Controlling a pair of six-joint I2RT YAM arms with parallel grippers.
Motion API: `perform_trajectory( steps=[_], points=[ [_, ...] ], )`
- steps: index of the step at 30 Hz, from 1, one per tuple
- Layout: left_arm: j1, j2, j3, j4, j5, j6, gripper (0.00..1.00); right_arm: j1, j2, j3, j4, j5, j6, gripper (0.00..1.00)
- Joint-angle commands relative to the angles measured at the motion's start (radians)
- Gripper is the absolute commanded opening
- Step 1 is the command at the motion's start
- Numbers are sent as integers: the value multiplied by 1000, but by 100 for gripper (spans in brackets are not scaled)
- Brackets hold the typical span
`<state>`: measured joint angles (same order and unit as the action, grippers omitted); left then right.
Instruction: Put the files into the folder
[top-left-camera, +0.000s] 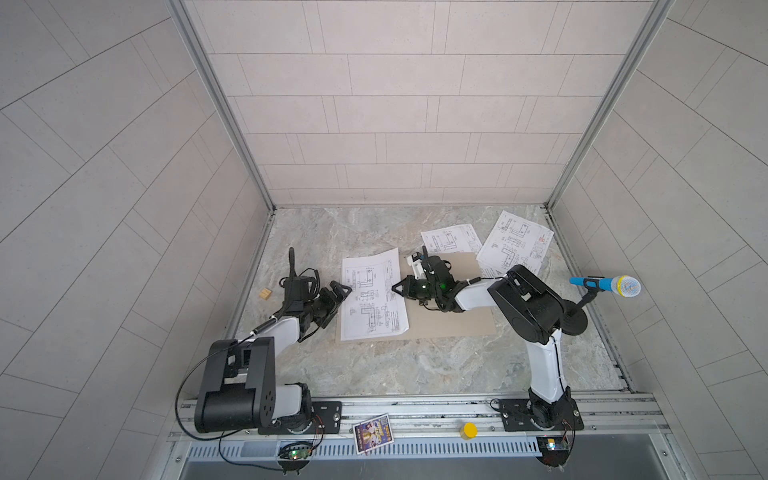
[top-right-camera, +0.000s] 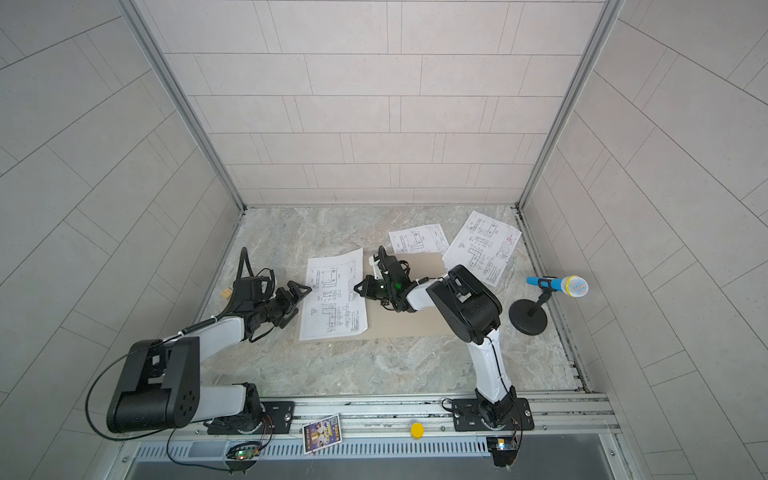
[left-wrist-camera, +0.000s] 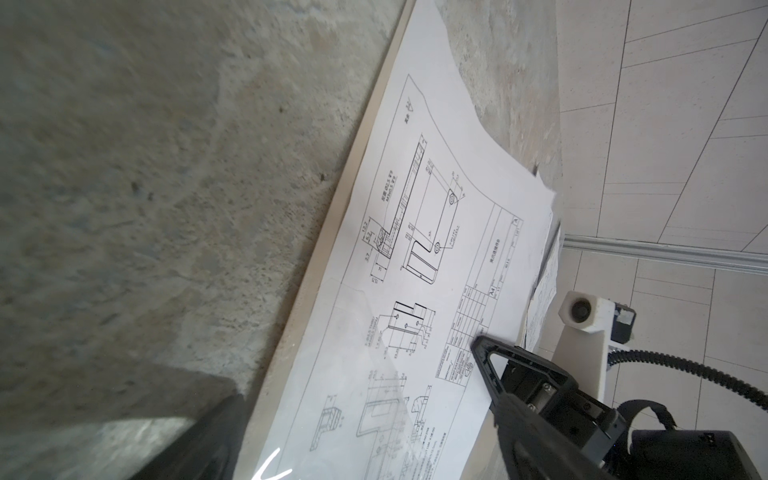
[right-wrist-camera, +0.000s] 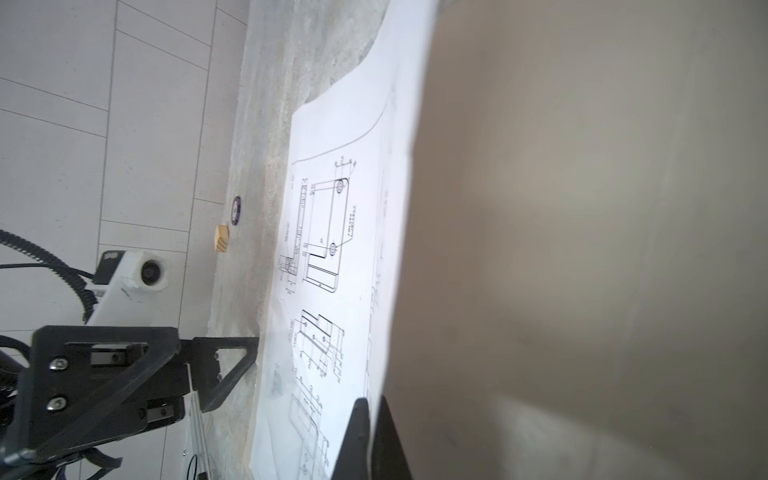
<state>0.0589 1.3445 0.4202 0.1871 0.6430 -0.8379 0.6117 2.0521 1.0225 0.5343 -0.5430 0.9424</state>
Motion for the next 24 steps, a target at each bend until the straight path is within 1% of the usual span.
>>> perform_trajectory(
  steps=[1,12,24],
  points=[
    [2,2,-21,-12,7,1,100,7,-40,-8,-62,35,-10,0],
    [2,13,-24,3,15,-4,100,19,-26,8,-59,20,1,0],
    [4,12,-26,10,18,-8,100,32,-21,16,-71,29,9,0]
  ],
)
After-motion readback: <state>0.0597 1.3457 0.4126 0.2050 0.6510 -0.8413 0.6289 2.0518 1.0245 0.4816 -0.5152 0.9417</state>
